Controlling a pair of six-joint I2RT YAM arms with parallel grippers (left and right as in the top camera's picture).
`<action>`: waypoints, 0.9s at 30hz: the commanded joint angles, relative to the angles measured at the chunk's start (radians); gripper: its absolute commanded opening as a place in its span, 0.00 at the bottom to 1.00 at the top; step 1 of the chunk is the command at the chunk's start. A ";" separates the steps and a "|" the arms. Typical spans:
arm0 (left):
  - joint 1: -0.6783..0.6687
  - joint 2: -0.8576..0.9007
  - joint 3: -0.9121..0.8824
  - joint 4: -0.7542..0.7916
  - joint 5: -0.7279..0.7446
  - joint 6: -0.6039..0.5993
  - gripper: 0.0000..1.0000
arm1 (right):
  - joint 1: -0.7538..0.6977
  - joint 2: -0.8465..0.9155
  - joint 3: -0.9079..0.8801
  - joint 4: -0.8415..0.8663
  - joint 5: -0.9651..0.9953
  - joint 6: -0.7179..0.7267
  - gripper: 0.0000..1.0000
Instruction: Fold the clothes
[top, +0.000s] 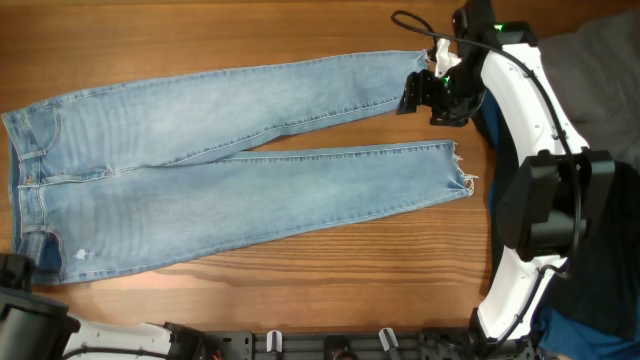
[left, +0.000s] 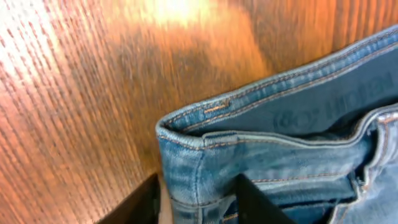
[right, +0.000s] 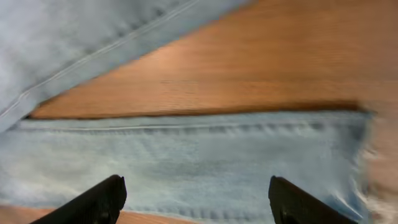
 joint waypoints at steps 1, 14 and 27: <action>-0.002 0.018 -0.028 0.002 -0.014 0.005 0.20 | -0.052 -0.021 -0.001 -0.026 0.128 0.144 0.79; 0.019 0.017 -0.026 -0.026 -0.025 0.023 0.30 | -0.267 -0.021 -0.105 -0.092 0.085 0.220 0.79; 0.064 0.020 -0.027 0.046 0.115 0.214 0.04 | -0.268 -0.021 -0.105 -0.092 0.078 0.227 0.80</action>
